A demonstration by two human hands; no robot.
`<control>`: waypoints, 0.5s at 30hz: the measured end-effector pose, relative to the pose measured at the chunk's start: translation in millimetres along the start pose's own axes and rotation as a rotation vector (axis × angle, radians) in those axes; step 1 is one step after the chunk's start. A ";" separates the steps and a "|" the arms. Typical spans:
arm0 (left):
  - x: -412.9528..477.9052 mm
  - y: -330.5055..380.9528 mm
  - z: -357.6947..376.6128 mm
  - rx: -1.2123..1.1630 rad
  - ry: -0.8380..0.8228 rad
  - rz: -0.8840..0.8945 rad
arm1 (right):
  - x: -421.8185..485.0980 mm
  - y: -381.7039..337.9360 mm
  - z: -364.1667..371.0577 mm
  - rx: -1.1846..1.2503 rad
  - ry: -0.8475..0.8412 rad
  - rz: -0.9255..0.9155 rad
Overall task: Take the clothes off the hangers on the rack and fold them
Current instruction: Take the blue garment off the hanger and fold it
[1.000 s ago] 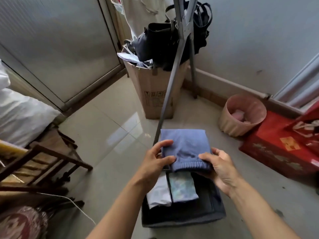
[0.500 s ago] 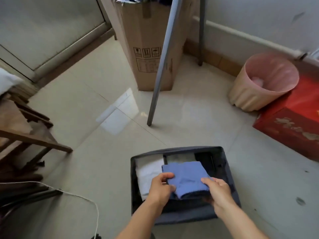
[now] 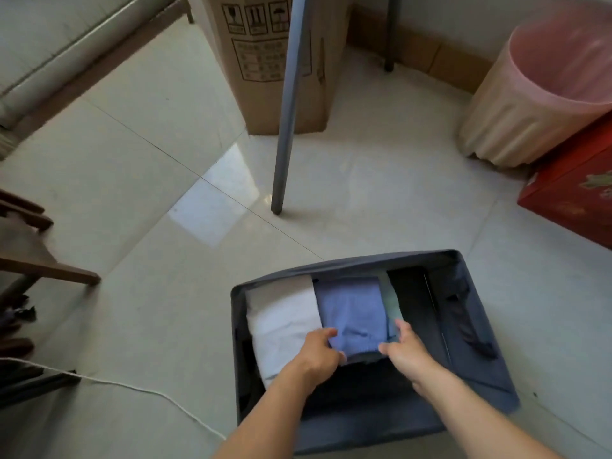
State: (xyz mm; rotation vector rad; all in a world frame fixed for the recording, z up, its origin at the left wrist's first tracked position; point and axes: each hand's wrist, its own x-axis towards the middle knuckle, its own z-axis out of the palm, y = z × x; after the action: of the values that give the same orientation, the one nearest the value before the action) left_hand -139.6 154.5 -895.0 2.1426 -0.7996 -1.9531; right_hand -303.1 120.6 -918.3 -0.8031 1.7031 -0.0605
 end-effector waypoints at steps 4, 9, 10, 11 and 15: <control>-7.3 -6.8 2.1 0.050 -0.061 -0.032 | -4.2 -8.1 9.3 -0.057 -0.096 -0.018; -28.9 15.5 3.8 -0.073 -0.008 0.010 | -31.1 -27.1 10.3 -0.045 -0.087 -0.078; -34.9 24.7 3.0 -0.107 -0.003 0.030 | -36.6 -32.5 8.5 -0.036 -0.077 -0.095; -43.1 33.7 1.3 -0.132 -0.003 0.045 | -42.9 -38.2 7.8 -0.022 -0.074 -0.101; -83.3 64.5 -1.8 -0.238 -0.006 0.090 | -83.3 -62.9 -2.3 0.042 -0.053 -0.088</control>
State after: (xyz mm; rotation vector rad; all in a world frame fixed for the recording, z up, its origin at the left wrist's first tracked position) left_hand -158.2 137.8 -792.7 1.9319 -0.6180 -1.9030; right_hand -269.4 116.4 -819.6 -0.8411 1.6113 -0.1344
